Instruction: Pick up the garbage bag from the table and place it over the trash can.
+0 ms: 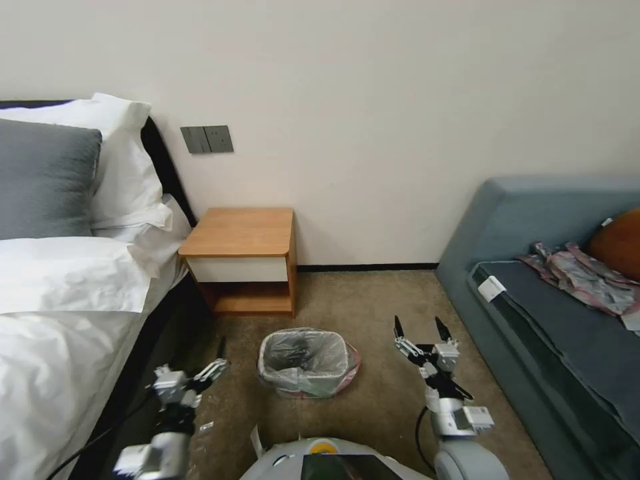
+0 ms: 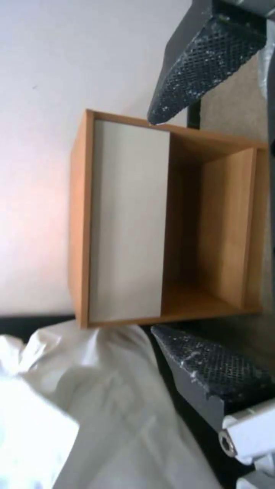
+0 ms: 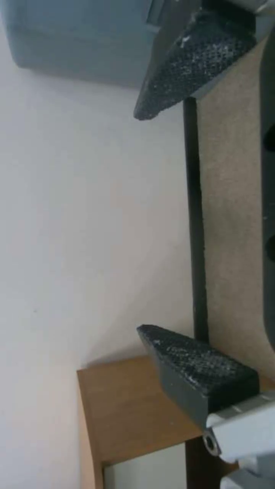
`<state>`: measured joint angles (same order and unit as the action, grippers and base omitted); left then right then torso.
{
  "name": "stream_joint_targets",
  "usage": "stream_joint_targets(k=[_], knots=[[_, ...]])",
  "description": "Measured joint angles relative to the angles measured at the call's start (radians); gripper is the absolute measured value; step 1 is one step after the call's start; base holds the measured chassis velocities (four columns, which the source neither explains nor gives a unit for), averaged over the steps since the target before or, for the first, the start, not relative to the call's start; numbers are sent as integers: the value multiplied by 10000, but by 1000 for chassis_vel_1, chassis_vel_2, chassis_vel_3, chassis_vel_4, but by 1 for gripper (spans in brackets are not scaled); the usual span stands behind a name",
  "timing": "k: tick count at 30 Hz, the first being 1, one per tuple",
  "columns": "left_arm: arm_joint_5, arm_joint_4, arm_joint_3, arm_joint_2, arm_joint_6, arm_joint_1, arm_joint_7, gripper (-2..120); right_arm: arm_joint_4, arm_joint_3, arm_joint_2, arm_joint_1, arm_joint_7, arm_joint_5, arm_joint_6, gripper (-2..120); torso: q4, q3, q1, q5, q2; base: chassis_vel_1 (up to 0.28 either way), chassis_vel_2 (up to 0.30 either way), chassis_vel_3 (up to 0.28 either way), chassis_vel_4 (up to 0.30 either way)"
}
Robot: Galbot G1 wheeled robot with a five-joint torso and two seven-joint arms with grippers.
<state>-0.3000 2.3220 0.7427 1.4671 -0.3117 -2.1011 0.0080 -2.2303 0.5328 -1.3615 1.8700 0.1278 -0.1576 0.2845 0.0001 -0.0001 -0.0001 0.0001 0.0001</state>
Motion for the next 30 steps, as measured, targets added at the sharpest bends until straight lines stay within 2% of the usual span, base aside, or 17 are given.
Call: stream_joint_targets(k=[4,10,30], knots=[[-456,436,23,0,-71,-505,3,100,-410,126,-207,639,32,48,401,100,-1,0,0,-1,0,0,0,0,0],[-513,825,-326,19,-106,-743,-48,100,-742,324,-465,1521,1,170,810,100,-4,-1,0,-3,0,0,0,0,0],[-494,848,-436,17,-19,-703,-122,100,-751,353,-486,1591,3,202,872,100,-1,0,0,-1,0,0,0,0,0]])
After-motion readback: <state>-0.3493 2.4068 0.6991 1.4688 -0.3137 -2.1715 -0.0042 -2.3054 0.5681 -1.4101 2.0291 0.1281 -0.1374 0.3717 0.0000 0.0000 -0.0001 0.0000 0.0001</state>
